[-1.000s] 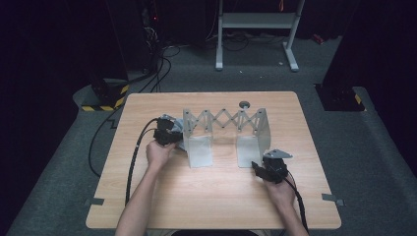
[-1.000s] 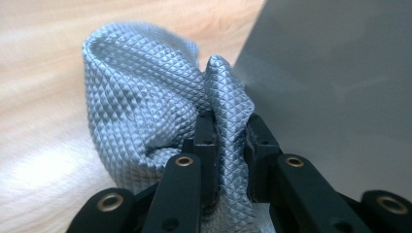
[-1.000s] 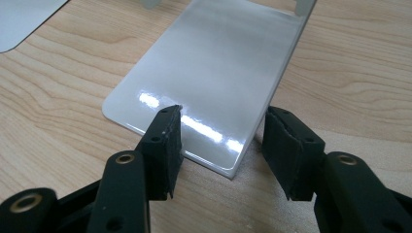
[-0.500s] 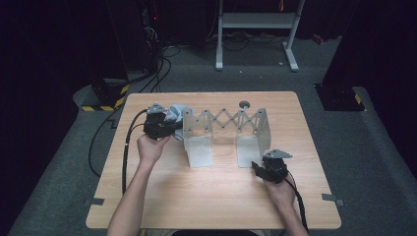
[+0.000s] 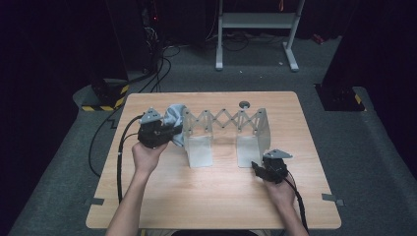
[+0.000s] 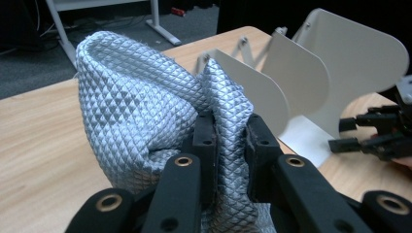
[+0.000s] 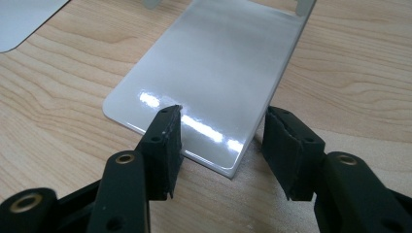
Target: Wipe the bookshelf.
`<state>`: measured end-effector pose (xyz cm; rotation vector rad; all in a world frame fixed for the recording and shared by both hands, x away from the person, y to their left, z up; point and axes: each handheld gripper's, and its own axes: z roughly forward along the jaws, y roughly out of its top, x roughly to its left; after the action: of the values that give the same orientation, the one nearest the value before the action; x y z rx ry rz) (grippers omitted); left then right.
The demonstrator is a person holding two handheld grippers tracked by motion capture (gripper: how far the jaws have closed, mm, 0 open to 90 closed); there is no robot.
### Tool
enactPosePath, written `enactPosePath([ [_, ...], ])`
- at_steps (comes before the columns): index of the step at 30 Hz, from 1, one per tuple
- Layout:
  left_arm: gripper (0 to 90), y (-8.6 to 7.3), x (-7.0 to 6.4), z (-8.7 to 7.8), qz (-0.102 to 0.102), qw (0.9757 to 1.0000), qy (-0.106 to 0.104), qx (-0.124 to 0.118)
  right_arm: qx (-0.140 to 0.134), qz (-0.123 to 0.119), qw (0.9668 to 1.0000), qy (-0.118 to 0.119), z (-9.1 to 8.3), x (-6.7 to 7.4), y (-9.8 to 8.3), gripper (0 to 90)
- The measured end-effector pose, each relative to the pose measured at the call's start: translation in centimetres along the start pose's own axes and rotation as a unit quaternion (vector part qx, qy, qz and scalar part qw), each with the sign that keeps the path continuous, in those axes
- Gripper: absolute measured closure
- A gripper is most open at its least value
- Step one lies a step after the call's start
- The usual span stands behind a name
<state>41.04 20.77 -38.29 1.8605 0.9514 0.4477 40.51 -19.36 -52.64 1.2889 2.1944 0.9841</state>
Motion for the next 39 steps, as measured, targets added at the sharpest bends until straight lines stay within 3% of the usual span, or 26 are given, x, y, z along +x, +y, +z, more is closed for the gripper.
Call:
enactPosePath([
  [9,77.8,-4.0,-2.0,0.3,-0.002,0.9994,0.006,0.034,0.000,0.000,1.0000,0.000,0.0,0.0,0.0,49.3],
  [12,77.7,-6.0,-2.6,1.3,-0.012,0.9981,0.001,0.061,0.000,0.000,1.0000,0.000,0.0,0.0,0.0,49.3],
  [15,77.7,-7.1,-3.0,2.0,-0.020,0.9972,-0.006,0.071,0.000,0.000,1.0000,-0.001,0.0,0.0,0.0,49.3],
  [21,77.7,-9.2,-4.5,4.1,-0.020,0.9939,-0.024,0.105,0.000,0.000,1.0000,-0.001,0.0,0.0,0.0,49.3],
  [24,77.7,-9.7,-5.1,5.1,-0.014,0.9930,-0.019,0.116,0.000,0.000,1.0000,-0.001,0.0,0.0,0.0,49.3],
  [31,77.7,-9.3,-4.8,7.0,-0.037,0.9946,0.003,0.097,0.000,0.000,1.0000,-0.001,0.0,0.0,0.0,49.3],
  [37,77.6,-8.8,-4.0,7.2,-0.070,0.9947,0.017,0.073,0.000,0.001,1.0000,0.000,0.0,0.0,0.0,49.3],
  [39,77.4,-8.7,-3.9,7.1,-0.070,0.9948,0.019,0.072,0.000,0.001,1.0000,0.000,0.0,0.0,0.0,49.3],
])
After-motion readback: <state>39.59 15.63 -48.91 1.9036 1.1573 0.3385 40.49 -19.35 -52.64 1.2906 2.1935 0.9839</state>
